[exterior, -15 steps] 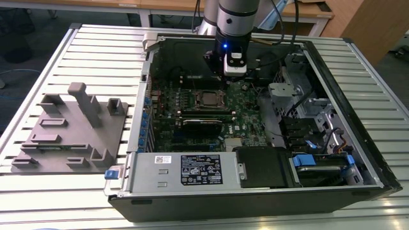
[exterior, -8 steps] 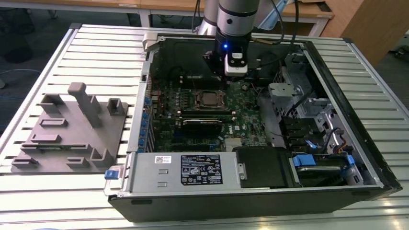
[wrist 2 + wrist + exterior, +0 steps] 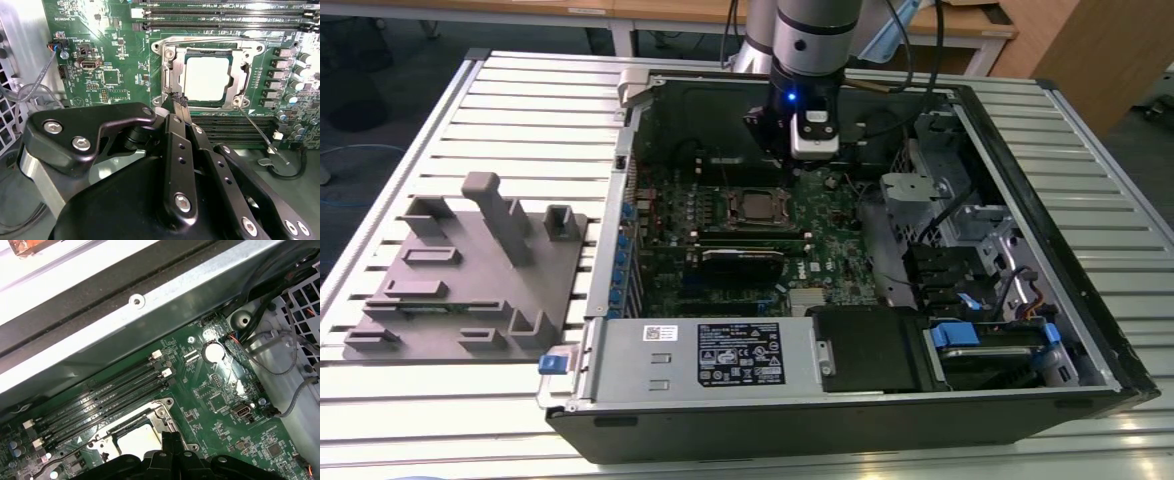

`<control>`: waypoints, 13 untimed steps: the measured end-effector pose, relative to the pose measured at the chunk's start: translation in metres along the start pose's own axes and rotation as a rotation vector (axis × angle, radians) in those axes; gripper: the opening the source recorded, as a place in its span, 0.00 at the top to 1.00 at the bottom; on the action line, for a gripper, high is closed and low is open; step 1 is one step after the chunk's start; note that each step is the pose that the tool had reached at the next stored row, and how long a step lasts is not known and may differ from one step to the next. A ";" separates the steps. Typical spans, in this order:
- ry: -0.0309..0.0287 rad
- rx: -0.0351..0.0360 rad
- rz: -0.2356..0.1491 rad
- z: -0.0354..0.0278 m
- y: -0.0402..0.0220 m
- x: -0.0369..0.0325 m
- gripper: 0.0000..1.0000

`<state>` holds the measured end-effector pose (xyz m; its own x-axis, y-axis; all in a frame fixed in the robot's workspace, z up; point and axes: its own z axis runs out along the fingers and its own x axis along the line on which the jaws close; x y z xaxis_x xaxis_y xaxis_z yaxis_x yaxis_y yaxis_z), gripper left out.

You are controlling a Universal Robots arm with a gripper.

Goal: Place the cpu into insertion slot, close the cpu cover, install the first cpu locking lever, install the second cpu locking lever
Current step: 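Close the cpu cover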

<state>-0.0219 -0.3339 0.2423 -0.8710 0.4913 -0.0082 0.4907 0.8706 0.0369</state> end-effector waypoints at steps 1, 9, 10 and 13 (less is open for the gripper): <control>0.0003 -0.0003 -0.003 0.0000 0.0000 0.0000 0.90; 0.0017 -0.0015 -0.027 0.0001 0.0000 0.0000 0.90; 0.0018 -0.0015 -0.030 0.0001 0.0000 0.0001 0.90; 0.0024 -0.0018 -0.041 0.0002 -0.0001 0.0001 0.90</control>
<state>-0.0221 -0.3339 0.2421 -0.8902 0.4554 -0.0074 0.4548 0.8897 0.0383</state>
